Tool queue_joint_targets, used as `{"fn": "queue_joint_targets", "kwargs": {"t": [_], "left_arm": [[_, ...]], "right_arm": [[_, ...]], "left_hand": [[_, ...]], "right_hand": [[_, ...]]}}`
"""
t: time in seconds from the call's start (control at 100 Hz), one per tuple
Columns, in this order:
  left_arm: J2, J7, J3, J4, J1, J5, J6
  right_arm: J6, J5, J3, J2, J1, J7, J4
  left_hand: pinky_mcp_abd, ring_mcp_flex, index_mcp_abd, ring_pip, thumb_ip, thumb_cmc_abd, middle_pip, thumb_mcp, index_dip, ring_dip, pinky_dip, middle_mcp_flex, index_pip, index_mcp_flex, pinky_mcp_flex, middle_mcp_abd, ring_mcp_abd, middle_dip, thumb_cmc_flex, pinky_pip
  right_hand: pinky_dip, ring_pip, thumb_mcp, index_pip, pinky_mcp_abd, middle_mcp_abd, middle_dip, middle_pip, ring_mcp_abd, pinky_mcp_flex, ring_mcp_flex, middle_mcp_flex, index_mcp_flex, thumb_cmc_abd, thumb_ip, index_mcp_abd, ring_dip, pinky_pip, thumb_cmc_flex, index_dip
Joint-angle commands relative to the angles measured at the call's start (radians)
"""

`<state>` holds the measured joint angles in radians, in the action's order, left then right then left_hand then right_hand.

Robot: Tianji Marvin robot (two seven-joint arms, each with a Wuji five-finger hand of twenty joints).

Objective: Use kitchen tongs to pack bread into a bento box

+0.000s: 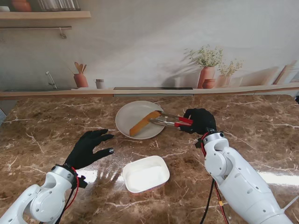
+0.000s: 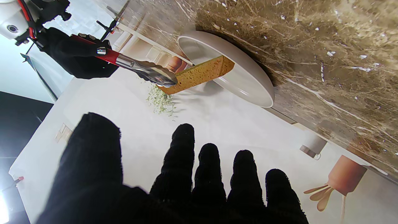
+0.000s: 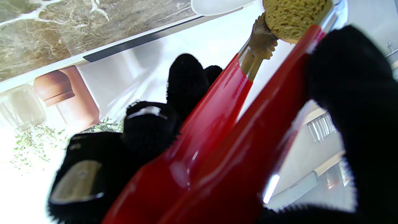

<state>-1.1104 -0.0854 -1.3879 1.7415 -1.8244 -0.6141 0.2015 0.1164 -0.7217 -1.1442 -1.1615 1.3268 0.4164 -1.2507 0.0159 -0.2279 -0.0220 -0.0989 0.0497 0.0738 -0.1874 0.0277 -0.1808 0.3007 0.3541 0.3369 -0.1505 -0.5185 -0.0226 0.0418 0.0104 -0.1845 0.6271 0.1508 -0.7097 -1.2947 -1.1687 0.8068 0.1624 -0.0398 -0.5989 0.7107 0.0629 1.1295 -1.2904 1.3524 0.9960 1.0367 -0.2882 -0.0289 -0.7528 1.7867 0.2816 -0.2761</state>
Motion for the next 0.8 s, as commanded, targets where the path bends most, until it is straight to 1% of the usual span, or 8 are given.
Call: {"fn": "queue_joint_targets", "kwargs": {"t": [0.0, 0.31, 0.55, 0.69, 0.79], "left_arm": [[-0.001, 0.0, 0.003, 0.001, -0.004, -0.002, 0.002], [-0.001, -0.001, 0.003, 0.001, -0.001, -0.004, 0.005], [-0.001, -0.002, 0.004, 0.002, -0.003, -0.003, 0.003], [-0.001, -0.004, 0.003, 0.003, -0.003, -0.004, 0.002], [-0.001, -0.003, 0.003, 0.003, -0.002, -0.003, 0.003]], "right_arm": [[0.0, 0.006, -0.006, 0.0, 0.014, -0.005, -0.019], [0.005, 0.009, -0.029, -0.004, 0.037, 0.007, -0.079], [0.012, 0.012, -0.038, -0.007, 0.053, 0.026, -0.088], [0.018, 0.016, -0.048, -0.01, 0.069, 0.044, -0.089], [0.017, 0.013, -0.057, -0.008, 0.083, 0.043, -0.089]], "left_hand": [[0.01, 0.034, 0.03, 0.028, -0.028, -0.01, 0.018, -0.038, -0.006, -0.013, 0.014, -0.021, -0.006, 0.005, -0.017, 0.007, -0.042, 0.007, 0.001, -0.045], [0.009, 0.033, 0.029, 0.027, -0.028, -0.01, 0.017, -0.038, -0.006, -0.012, 0.016, -0.02, -0.006, 0.006, -0.017, 0.005, -0.039, 0.006, -0.001, -0.046], [0.007, 0.035, 0.028, 0.027, -0.028, -0.011, 0.017, -0.038, -0.006, -0.012, 0.018, -0.021, -0.005, 0.006, -0.016, 0.004, -0.038, 0.006, -0.001, -0.046], [0.007, 0.034, 0.028, 0.027, -0.028, -0.011, 0.017, -0.038, -0.006, -0.012, 0.018, -0.021, -0.005, 0.006, -0.016, 0.005, -0.039, 0.006, 0.0, -0.046], [0.008, 0.035, 0.027, 0.027, -0.028, -0.01, 0.017, -0.038, -0.006, -0.012, 0.019, -0.022, -0.005, 0.007, -0.016, 0.005, -0.039, 0.006, -0.001, -0.046]], "right_hand": [[-0.026, -0.129, -0.269, 0.305, -0.023, 0.009, -0.032, 0.113, -0.062, 0.048, -0.026, 0.101, 0.138, -0.063, 0.081, 0.158, -0.057, 0.146, 0.101, -0.069], [-0.028, -0.128, -0.274, 0.306, -0.022, 0.006, -0.029, 0.11, -0.062, 0.048, -0.025, 0.102, 0.14, -0.06, 0.079, 0.156, -0.058, 0.145, 0.099, -0.06], [-0.03, -0.126, -0.289, 0.311, -0.021, 0.003, -0.029, 0.113, -0.06, 0.048, -0.025, 0.102, 0.146, -0.045, 0.08, 0.156, -0.058, 0.144, 0.103, -0.052], [-0.031, -0.125, -0.306, 0.316, -0.019, 0.002, -0.027, 0.117, -0.054, 0.048, -0.025, 0.103, 0.153, -0.023, 0.075, 0.158, -0.058, 0.142, 0.1, -0.045], [-0.032, -0.127, -0.315, 0.319, -0.019, 0.003, -0.028, 0.123, -0.055, 0.048, -0.025, 0.103, 0.157, -0.013, 0.075, 0.159, -0.06, 0.142, 0.098, -0.041]]}}
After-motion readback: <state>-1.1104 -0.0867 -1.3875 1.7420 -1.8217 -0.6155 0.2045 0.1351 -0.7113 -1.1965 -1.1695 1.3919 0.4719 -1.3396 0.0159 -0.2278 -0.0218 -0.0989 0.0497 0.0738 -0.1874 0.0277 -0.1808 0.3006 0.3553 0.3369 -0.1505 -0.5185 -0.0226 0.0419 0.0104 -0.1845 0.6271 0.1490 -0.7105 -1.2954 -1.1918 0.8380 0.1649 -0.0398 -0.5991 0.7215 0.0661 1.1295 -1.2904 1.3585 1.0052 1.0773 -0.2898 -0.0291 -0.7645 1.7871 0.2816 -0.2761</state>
